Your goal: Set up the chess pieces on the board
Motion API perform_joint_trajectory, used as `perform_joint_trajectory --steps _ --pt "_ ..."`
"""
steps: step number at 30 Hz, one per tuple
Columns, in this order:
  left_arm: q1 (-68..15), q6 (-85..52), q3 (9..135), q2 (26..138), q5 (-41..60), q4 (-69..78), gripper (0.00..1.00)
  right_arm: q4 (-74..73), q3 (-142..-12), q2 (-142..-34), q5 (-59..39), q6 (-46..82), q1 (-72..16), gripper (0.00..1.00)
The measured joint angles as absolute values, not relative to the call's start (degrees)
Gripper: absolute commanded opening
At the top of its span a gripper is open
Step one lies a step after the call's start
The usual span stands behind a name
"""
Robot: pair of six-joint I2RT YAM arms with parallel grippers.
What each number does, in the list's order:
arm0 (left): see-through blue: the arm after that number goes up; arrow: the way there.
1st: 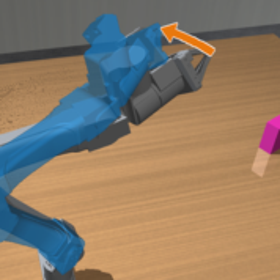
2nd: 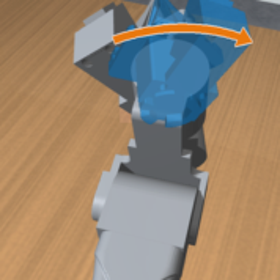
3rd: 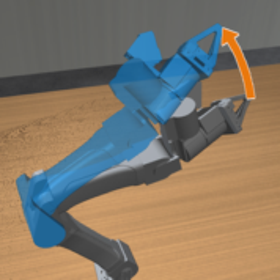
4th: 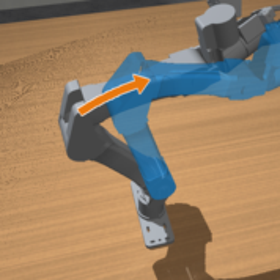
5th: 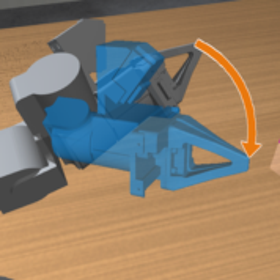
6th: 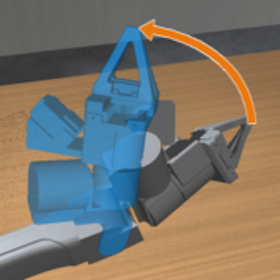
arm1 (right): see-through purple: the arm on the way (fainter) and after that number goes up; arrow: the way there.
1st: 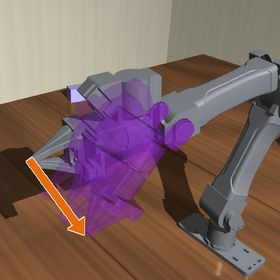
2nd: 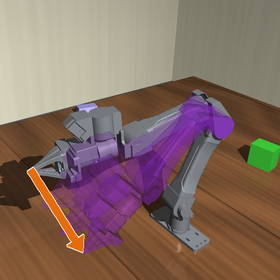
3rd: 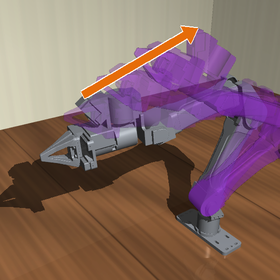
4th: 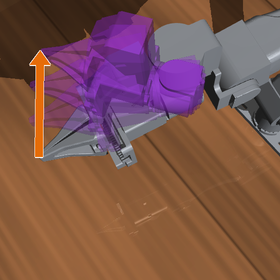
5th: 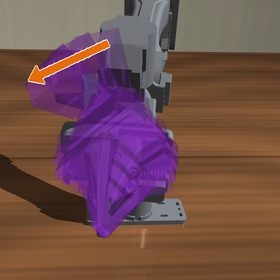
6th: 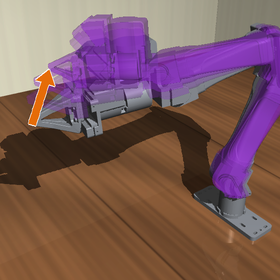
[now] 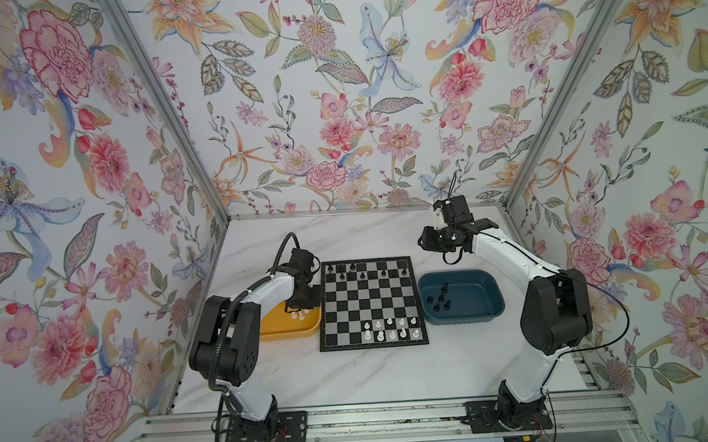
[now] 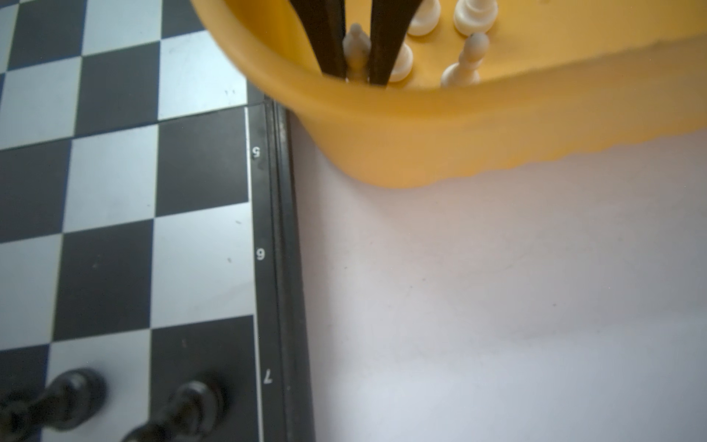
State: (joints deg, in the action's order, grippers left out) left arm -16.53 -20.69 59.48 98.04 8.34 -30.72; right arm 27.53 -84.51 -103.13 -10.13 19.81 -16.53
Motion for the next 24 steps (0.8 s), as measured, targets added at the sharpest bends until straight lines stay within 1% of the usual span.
perform_joint_trajectory --steps 9,15,24 --pt "-16.56 -20.88 60.31 95.35 6.83 -32.16 0.10 27.18 -83.72 -103.13 -10.13 19.81 -16.53 0.34" --pt "-17.19 -20.88 63.77 92.09 5.54 -34.72 0.09 26.68 -82.78 -103.13 -10.35 19.99 -16.86 0.34" --pt "-21.15 -20.86 69.01 86.37 5.34 -38.81 0.09 25.82 -81.58 -103.07 -10.98 19.99 -16.91 0.34"
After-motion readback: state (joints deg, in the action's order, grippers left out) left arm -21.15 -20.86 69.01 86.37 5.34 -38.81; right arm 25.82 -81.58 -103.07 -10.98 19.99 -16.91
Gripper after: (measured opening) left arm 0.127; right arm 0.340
